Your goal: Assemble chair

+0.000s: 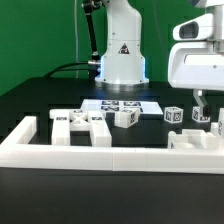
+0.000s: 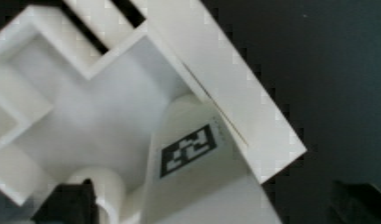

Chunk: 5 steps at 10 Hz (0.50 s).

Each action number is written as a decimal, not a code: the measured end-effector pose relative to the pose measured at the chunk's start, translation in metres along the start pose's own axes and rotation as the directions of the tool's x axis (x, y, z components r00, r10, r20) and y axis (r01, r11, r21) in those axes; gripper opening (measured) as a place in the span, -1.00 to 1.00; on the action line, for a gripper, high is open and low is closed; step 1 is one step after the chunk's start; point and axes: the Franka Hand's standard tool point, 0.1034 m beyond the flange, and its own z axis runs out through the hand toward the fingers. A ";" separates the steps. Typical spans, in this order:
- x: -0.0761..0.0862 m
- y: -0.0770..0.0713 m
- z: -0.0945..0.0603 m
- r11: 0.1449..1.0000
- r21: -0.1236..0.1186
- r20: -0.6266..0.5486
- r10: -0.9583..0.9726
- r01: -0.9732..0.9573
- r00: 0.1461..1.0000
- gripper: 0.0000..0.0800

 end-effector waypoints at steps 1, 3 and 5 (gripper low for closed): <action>0.005 0.001 -0.002 0.991 0.002 -0.007 -0.134 0.134 0.991 0.62; 0.007 0.003 -0.002 0.954 0.000 -0.007 -0.299 0.299 0.954 0.62; 0.006 0.001 -0.002 0.915 -0.008 -0.009 -0.402 0.402 0.915 0.62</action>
Offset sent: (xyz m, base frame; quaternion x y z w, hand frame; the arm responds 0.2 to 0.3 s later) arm 0.0054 0.0038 0.0042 -0.0218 -0.0027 -0.2194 0.9754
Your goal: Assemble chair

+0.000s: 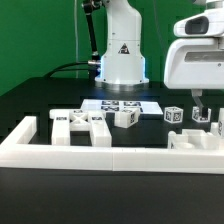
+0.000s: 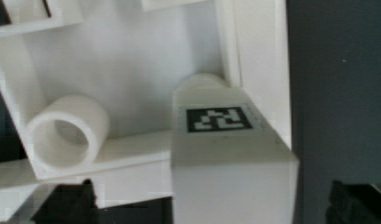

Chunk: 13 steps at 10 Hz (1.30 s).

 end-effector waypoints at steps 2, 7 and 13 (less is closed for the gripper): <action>0.000 0.000 0.000 0.999 -0.001 -0.001 -0.032 0.032 0.999 0.32; 0.000 0.000 0.000 0.989 0.002 -0.001 0.145 -0.145 0.989 -0.28; -0.002 0.002 0.000 0.785 0.020 -0.007 0.619 -0.619 0.786 -0.28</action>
Offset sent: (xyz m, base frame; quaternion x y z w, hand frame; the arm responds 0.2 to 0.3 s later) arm 0.0000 0.0000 0.0000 0.0000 0.0000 0.0650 0.9979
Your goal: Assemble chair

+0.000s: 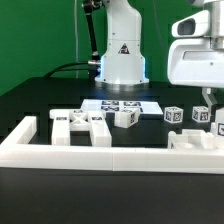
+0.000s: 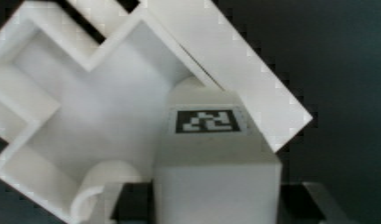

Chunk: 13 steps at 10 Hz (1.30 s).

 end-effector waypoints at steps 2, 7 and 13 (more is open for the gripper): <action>-0.002 0.000 0.000 0.976 0.000 0.005 0.217 -0.217 0.976 -0.28; -0.003 -0.001 0.000 0.736 -0.002 0.044 0.676 -0.676 0.736 -0.27; -0.001 0.000 0.001 0.650 -0.001 0.055 0.759 -0.760 0.649 -0.25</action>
Offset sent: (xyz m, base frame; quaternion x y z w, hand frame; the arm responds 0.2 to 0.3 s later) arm -0.0131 -0.0133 0.0020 -0.0554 0.0163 0.3120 0.9483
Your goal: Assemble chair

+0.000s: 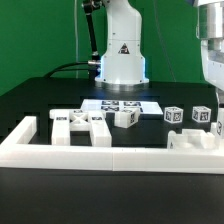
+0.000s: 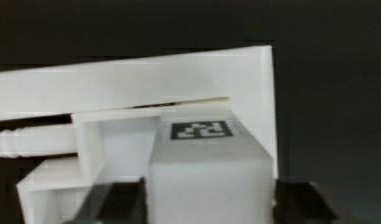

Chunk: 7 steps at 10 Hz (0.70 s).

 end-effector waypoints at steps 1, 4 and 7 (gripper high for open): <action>0.000 0.000 0.000 1.000 0.000 0.000 -0.031 0.031 1.000 0.19; -0.003 0.000 -0.002 0.948 -0.009 -0.011 -0.318 0.318 0.948 0.60; -0.004 -0.006 -0.015 0.759 -0.001 -0.001 -0.651 0.651 0.759 0.62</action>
Offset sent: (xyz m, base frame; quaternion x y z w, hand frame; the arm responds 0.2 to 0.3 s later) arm -0.0004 0.0020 0.0073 0.0001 0.0430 -0.3016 0.9525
